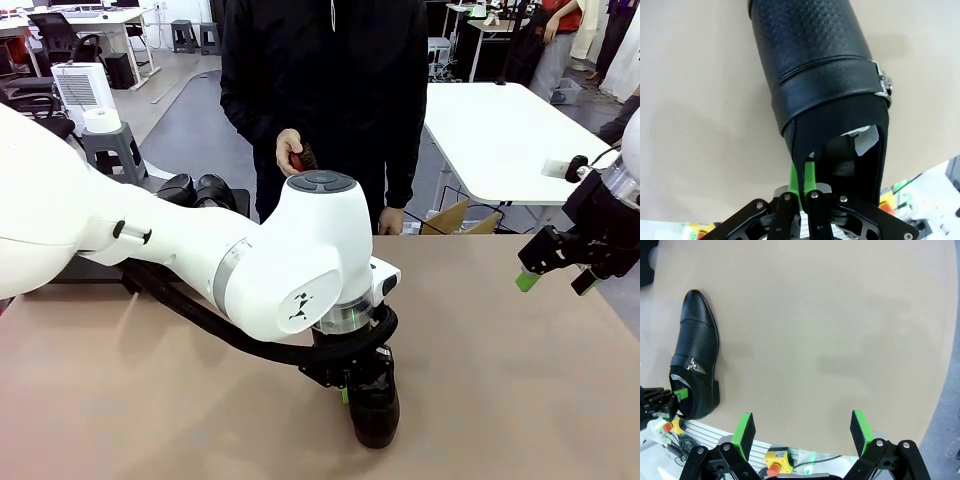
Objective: Organize the shoes by placing them on the stand.
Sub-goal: Place the Shoe from the middle of the table onto the Shoes Stand.
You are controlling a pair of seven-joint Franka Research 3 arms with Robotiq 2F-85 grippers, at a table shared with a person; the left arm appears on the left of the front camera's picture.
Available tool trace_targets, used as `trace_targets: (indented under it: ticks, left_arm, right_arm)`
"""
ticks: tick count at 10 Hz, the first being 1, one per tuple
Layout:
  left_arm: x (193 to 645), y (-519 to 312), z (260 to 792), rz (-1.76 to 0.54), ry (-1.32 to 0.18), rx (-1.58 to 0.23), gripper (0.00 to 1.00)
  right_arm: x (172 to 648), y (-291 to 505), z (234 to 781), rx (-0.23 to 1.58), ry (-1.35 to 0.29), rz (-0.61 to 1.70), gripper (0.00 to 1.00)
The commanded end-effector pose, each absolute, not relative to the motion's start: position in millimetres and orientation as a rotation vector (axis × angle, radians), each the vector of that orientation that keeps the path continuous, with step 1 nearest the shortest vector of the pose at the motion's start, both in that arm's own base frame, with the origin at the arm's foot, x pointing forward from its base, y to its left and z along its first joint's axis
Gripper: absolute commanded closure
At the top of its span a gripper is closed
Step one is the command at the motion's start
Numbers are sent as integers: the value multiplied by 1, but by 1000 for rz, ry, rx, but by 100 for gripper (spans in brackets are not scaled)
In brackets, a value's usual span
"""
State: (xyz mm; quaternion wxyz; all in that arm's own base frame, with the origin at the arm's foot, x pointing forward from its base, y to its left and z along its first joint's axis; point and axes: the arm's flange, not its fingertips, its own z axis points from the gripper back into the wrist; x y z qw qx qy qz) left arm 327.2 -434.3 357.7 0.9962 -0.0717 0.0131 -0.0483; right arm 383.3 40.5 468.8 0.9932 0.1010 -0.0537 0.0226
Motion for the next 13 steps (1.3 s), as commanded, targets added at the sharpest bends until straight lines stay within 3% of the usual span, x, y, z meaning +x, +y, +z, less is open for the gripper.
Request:
trace_targets:
  ticks: [1,4,8,9,11,13]
  left_arm:
    - [324,-398,409,-258,-8,-124,100]
    - [327,-313,482,-365,-102,-149,100]
    - [334,-210,542,-279,-167,-247,100]
    - [346,-244,530,-328,-172,-147,100]
    - [346,-244,530,-328,-172,-147,100]
    - [349,-209,534,-290,-209,-101,100]
  right_arm:
    - [383,40,469,210,-107,48,0]
    - [383,40,469,210,-107,48,0]
    - [383,40,469,210,-107,48,0]
    - [383,40,469,210,-107,48,0]
    - [383,40,469,210,-107,48,0]
    - [383,40,469,210,-107,48,0]
